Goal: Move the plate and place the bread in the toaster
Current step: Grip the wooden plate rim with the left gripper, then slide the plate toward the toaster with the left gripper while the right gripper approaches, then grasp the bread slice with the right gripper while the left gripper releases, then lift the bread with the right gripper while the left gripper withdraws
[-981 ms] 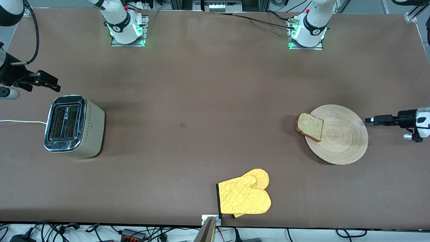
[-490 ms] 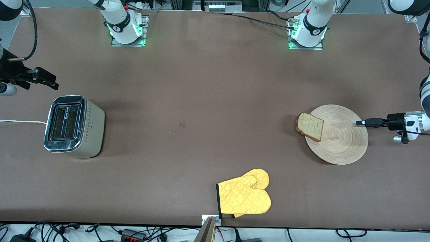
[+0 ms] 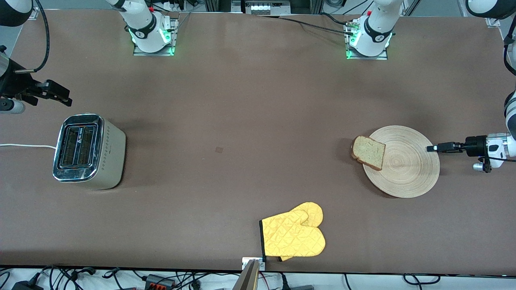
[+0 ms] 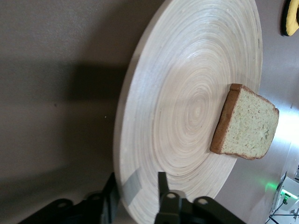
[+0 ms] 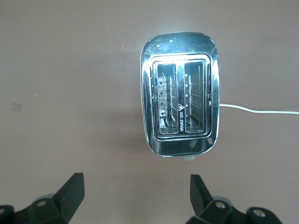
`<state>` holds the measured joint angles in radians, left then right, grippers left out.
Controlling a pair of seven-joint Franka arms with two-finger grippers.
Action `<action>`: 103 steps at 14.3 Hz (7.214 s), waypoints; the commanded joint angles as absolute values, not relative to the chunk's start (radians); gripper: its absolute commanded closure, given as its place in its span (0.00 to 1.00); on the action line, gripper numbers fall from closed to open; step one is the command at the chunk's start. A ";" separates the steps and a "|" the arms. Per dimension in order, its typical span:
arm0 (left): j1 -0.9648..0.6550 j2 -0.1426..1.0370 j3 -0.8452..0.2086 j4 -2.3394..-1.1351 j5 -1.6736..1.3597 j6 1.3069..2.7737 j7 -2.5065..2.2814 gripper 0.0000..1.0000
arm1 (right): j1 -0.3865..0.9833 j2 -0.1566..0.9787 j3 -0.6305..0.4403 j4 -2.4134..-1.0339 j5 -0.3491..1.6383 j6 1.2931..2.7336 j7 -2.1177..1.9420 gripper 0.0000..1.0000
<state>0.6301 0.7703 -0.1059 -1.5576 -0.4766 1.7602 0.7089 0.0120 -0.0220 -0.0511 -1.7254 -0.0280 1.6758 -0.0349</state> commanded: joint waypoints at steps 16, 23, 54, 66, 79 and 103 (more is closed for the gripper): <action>0.546 0.778 -0.170 -1.557 -0.839 1.486 0.565 0.99 | 0.020 -0.041 -0.049 -1.740 -0.034 1.658 -0.028 0.00; 0.449 0.615 -0.319 -1.794 -0.962 1.822 0.421 1.00 | 0.138 0.101 -0.046 -1.736 -0.002 1.681 -0.025 0.00; 0.252 0.716 -0.755 -2.060 -1.473 2.607 0.758 1.00 | 0.207 0.483 -0.051 -1.752 0.622 1.930 0.071 0.00; 0.251 0.733 -0.735 -2.048 -1.456 2.611 0.788 0.00 | 0.210 0.591 -0.049 -1.747 0.850 1.930 0.009 0.00; 0.580 0.528 -0.661 -1.943 -0.579 2.251 0.530 0.00 | 0.276 0.663 -0.046 -1.741 0.999 1.980 -0.150 0.00; 0.580 0.243 -0.660 -1.490 0.118 1.523 -0.064 0.00 | 0.296 0.514 -0.126 -1.512 0.361 1.731 0.152 1.00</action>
<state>0.5353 0.3407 -0.6535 -1.3482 0.1200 1.4674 -0.0412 0.2999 0.5224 -0.0958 -1.6053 0.4750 1.8392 0.0872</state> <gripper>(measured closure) 0.000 0.890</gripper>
